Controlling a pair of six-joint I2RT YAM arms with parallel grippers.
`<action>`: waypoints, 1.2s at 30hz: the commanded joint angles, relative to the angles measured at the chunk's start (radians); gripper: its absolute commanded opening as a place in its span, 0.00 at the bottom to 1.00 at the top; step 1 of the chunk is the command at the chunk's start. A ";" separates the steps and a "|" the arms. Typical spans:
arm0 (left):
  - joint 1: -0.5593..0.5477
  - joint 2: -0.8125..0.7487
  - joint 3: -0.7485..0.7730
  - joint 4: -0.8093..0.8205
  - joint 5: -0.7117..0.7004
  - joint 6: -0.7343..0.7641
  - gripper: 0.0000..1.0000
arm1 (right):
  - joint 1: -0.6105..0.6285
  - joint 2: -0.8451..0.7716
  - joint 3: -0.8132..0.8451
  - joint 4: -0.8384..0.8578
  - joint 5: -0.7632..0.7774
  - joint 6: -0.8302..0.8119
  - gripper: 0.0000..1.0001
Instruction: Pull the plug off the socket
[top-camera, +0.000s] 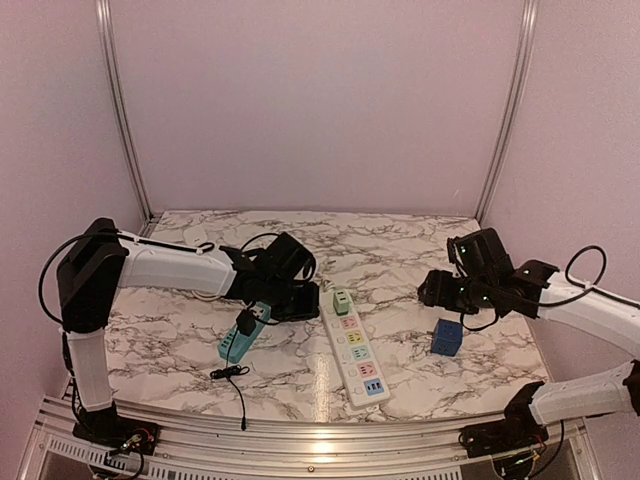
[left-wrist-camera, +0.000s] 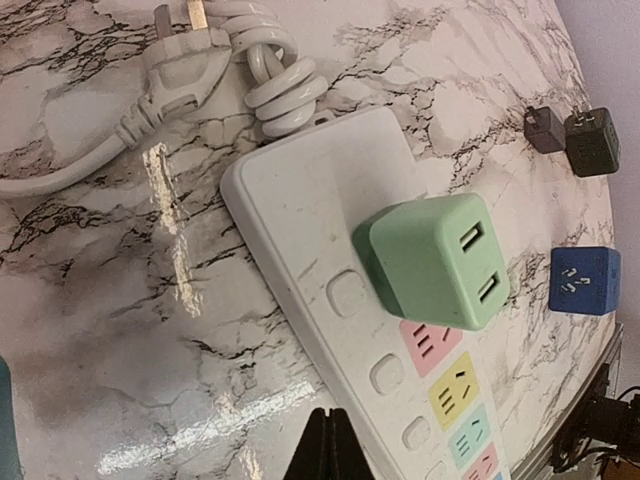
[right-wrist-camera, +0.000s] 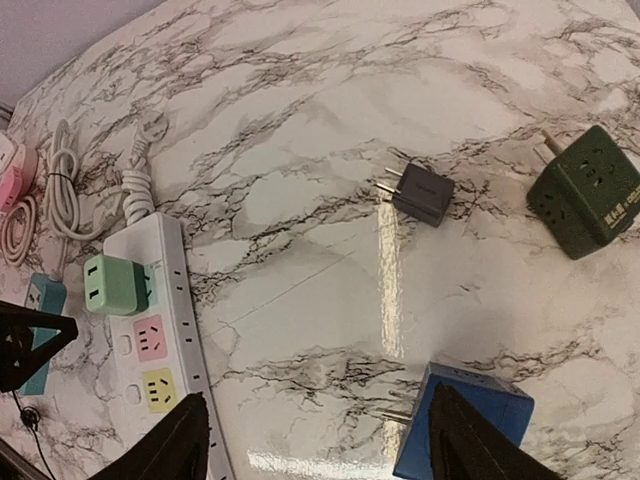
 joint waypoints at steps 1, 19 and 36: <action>0.015 -0.060 -0.036 0.002 -0.018 0.007 0.00 | 0.100 0.101 0.099 -0.020 0.115 -0.002 0.70; 0.078 -0.203 -0.210 0.082 0.006 0.016 0.00 | 0.393 0.587 0.477 -0.016 0.254 -0.014 0.59; 0.092 -0.166 -0.170 0.117 0.036 0.017 0.00 | 0.407 0.826 0.652 -0.031 0.280 -0.062 0.45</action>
